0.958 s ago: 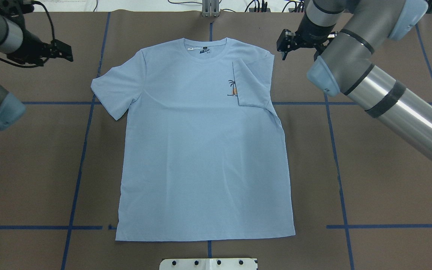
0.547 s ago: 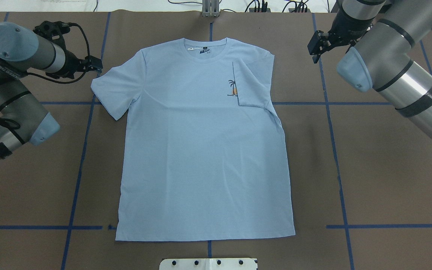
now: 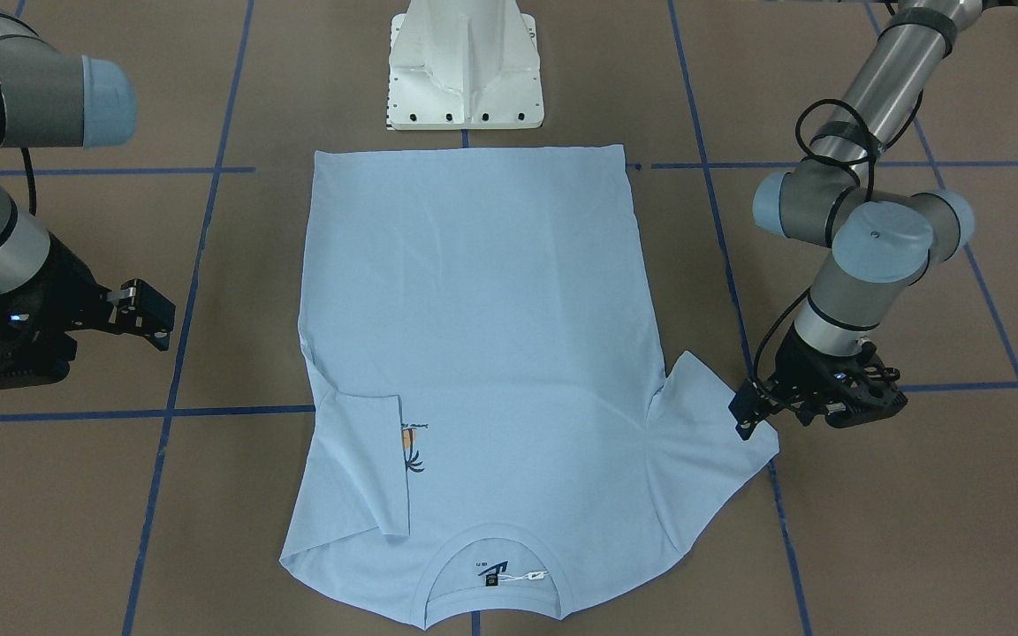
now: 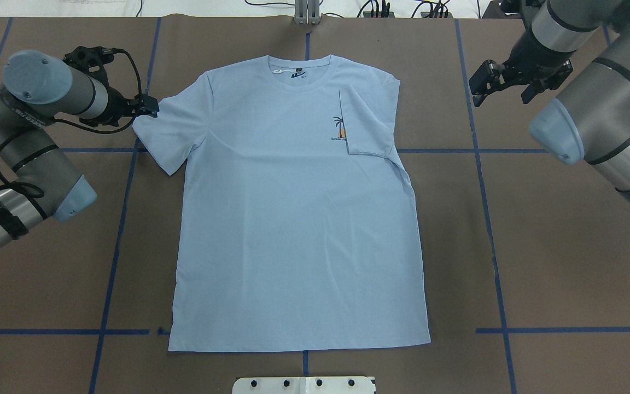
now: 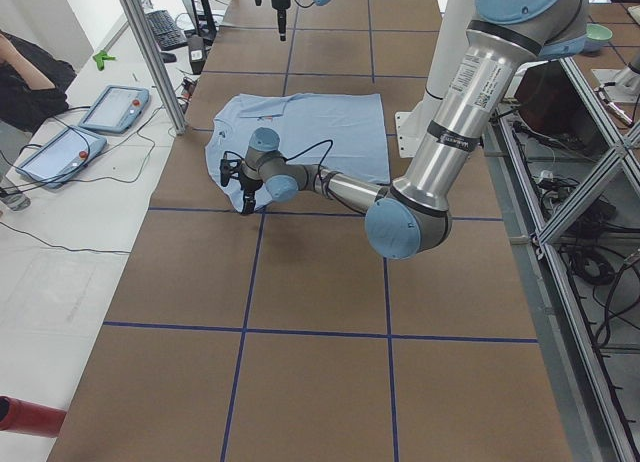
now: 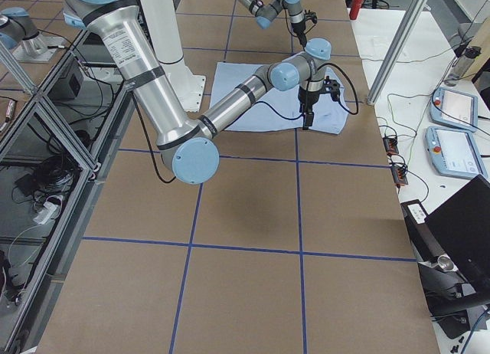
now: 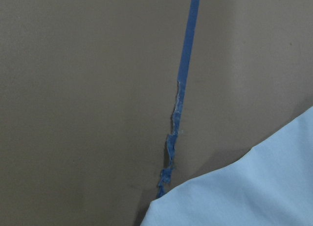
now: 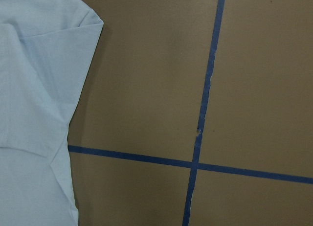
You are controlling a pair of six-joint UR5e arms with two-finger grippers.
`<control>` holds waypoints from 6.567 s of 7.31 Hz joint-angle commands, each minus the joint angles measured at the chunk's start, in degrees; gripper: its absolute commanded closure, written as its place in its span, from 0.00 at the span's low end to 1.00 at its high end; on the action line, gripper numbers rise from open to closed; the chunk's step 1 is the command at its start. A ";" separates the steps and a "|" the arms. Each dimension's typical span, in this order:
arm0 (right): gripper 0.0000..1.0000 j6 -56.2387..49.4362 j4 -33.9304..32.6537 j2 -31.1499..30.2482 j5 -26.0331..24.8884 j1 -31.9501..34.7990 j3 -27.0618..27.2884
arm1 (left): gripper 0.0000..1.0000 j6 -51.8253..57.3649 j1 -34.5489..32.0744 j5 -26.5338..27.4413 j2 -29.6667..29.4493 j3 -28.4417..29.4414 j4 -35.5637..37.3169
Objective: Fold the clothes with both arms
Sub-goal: 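Release the sleeve and raise the right gripper while the left gripper reaches the other sleeve, then grasp the sleeve nearest the left gripper and fold it inward, then release the sleeve and withdraw the left gripper while the right gripper moves to the hem, then lower the right gripper to the nearest hem corner while the left gripper descends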
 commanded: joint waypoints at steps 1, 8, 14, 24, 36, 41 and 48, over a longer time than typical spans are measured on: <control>0.00 1.80 2.43 -1.06 -0.09 -0.81 0.16 | 0.04 0.07 0.75 0.09 0.05 0.25 0.18; 0.00 5.06 2.52 0.00 -0.27 -2.57 -0.11 | 0.24 0.51 0.84 2.20 -1.62 4.47 -0.26; 0.00 5.06 2.61 0.09 -0.36 -2.57 -0.11 | 1.00 0.51 0.84 1.76 -2.06 3.34 0.35; 0.00 5.06 2.61 -0.27 -0.36 -2.83 -0.72 | 0.01 -10.50 7.07 2.11 -29.04 18.80 7.92; 0.00 50.19 14.92 -16.61 -28.10 -45.07 21.16 | 0.00 4.55 5.85 -4.21 9.89 -40.26 22.59; 0.00 53.40 20.10 -23.65 -33.14 -51.53 19.76 | 0.00 4.29 5.85 -4.13 9.81 -41.84 22.68; 0.53 53.22 20.10 -22.33 -32.61 -51.70 18.35 | 0.00 4.46 5.85 -4.04 10.42 -41.67 22.59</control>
